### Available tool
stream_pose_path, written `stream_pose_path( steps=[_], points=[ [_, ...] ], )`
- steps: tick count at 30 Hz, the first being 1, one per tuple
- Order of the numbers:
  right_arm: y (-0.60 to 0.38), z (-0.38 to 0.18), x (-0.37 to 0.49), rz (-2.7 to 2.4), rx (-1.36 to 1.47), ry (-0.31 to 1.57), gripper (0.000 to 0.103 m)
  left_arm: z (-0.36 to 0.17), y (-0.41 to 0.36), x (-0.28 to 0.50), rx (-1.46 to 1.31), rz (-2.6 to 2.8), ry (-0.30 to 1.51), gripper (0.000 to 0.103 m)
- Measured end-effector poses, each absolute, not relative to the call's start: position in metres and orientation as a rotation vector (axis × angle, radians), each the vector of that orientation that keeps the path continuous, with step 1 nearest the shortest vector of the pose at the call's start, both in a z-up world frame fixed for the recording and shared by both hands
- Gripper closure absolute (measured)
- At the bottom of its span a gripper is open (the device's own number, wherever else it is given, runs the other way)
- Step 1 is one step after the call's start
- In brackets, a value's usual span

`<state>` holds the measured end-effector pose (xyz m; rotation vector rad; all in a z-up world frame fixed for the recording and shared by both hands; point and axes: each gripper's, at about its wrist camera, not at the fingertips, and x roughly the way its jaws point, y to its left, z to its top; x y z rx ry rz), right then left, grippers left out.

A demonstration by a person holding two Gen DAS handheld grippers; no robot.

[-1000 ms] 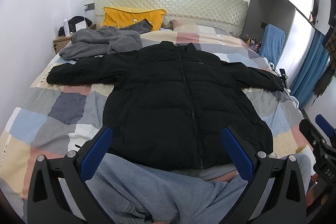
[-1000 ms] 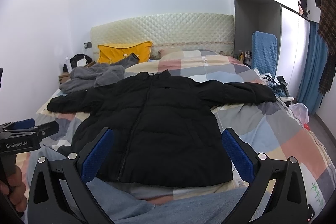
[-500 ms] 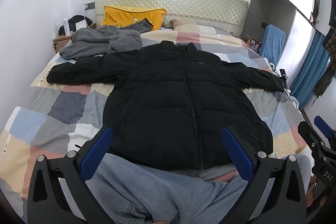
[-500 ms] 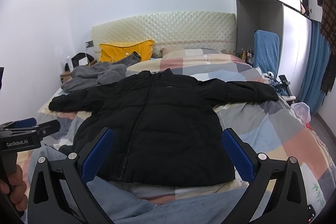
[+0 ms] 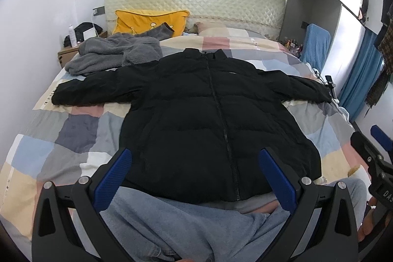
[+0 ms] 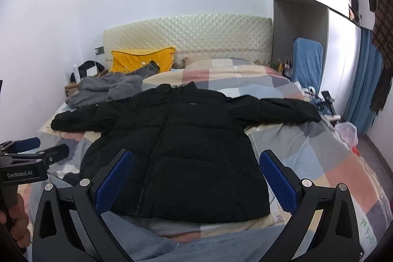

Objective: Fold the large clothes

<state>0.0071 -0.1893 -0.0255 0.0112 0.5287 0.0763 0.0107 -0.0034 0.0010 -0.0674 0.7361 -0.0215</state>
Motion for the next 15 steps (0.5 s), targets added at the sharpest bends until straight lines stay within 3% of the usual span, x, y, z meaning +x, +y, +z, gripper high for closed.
stream_pose_path(
  steps=[15],
  points=[
    [-0.1976, -0.0329, 0.0046, 0.060, 0.022, 0.552, 0.000, -0.0033, -0.0094, 0.0121, -0.080, -0.038, 0.752, 0.000]
  ],
)
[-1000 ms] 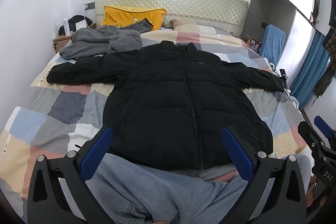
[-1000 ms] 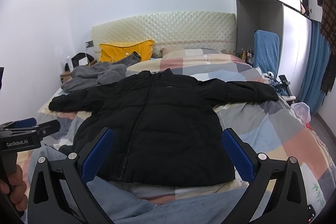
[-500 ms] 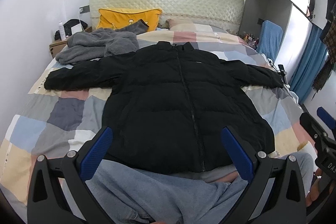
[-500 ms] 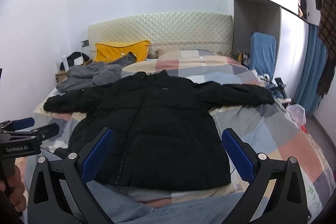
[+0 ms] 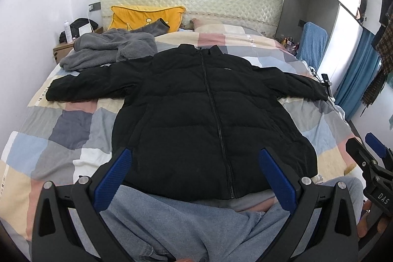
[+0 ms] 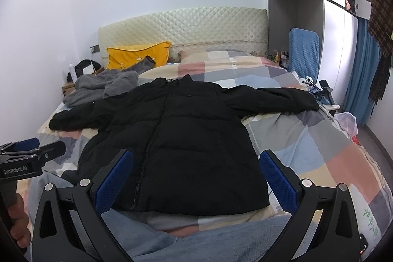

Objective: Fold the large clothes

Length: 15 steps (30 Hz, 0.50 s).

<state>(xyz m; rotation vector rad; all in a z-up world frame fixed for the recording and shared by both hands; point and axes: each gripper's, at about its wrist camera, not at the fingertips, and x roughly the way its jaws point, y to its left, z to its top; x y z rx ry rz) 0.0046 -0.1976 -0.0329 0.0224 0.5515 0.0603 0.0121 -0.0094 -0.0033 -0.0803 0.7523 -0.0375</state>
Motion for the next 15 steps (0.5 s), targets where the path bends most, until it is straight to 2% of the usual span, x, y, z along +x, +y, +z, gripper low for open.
stream_pose_path(
  steps=[15],
  points=[
    [-0.209, -0.031, 0.010, 0.052, 0.040, 0.556, 0.000, -0.001, -0.013, 0.016, -0.086, -0.047, 0.754, 0.000]
  ],
)
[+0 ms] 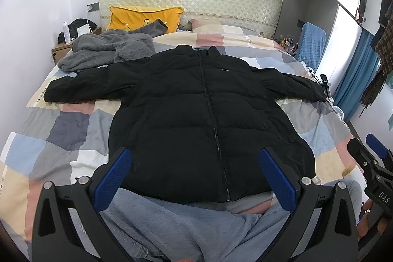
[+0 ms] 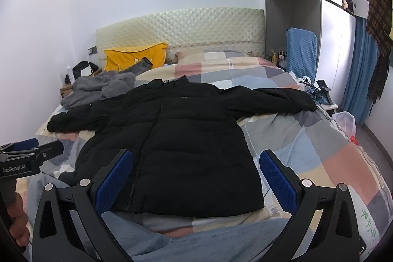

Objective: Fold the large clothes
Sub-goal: 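Reach the right gripper to the jacket sleeve cuff and grasp it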

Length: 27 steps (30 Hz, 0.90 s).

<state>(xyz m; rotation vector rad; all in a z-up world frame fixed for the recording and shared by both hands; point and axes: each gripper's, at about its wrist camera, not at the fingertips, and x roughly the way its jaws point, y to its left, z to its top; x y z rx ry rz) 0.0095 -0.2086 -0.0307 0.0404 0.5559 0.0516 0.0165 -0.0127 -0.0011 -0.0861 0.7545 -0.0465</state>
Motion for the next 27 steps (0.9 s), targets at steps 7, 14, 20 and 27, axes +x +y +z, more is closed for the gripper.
stream_pose_path(
  steps=[7, 14, 20, 27],
  points=[
    [-0.223, -0.032, 0.015, 0.033, 0.058, 0.557, 0.000, 0.001, -0.022, 0.024, -0.085, -0.052, 0.755, 0.000],
    [-0.234, -0.034, 0.019, 0.020, 0.064, 0.560, 0.000, 0.000, -0.032, 0.032, -0.081, -0.066, 0.759, 0.000],
    [-0.241, -0.036, 0.023, 0.019, 0.067, 0.563, 0.000, -0.001, -0.036, 0.036, -0.083, -0.066, 0.761, 0.000],
    [-0.253, -0.036, 0.035, 0.002, 0.059, 0.556, 0.000, -0.002, -0.040, 0.042, -0.074, -0.067, 0.762, 0.000]
  ],
)
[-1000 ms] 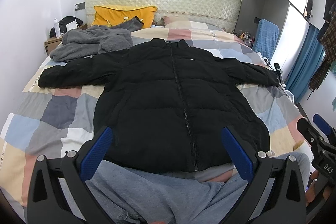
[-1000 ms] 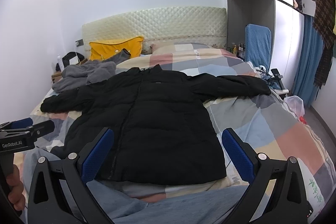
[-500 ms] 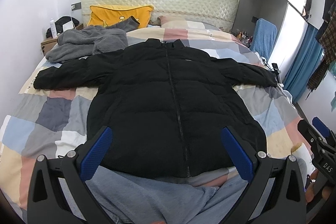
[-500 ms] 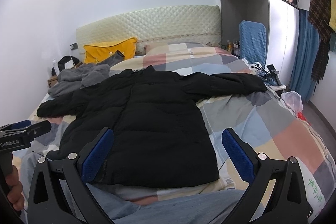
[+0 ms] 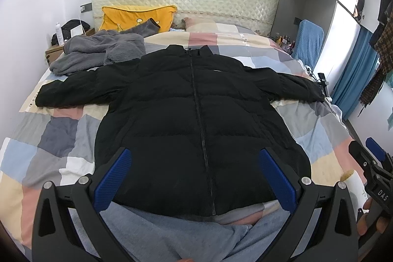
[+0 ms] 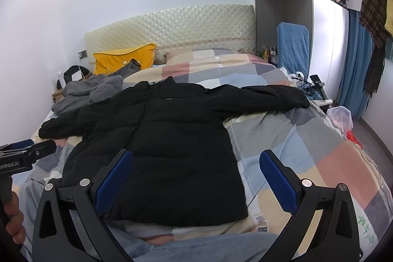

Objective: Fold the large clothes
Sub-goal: 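Reach the right gripper to the jacket sleeve cuff and grasp it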

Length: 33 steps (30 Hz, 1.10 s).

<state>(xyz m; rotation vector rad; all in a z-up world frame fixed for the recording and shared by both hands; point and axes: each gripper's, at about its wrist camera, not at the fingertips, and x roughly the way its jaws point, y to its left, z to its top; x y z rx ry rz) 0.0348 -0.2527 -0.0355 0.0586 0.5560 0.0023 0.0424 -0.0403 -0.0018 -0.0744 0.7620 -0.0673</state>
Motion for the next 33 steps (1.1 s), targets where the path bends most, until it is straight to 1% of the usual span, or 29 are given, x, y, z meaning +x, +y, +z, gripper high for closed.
stream_pose_path(
  steps=[11, 20, 26, 33],
  points=[
    [-0.298, -0.032, 0.069, -0.056, 0.098, 0.542, 0.000, 0.008, -0.067, 0.076, -0.061, -0.104, 0.744, 0.000],
    [-0.349, -0.039, 0.116, -0.115, 0.143, 0.529, 0.000, 0.014, -0.089, 0.099, -0.054, -0.136, 0.734, 0.000],
    [-0.391, -0.063, 0.157, -0.154, 0.212, 0.554, 0.000, 0.017, -0.104, 0.118, -0.035, -0.144, 0.719, 0.000],
    [-0.425, -0.092, 0.192, -0.194, 0.214, 0.573, 0.000, 0.007, -0.115, 0.139, -0.030, -0.150, 0.723, 0.000]
  ],
)
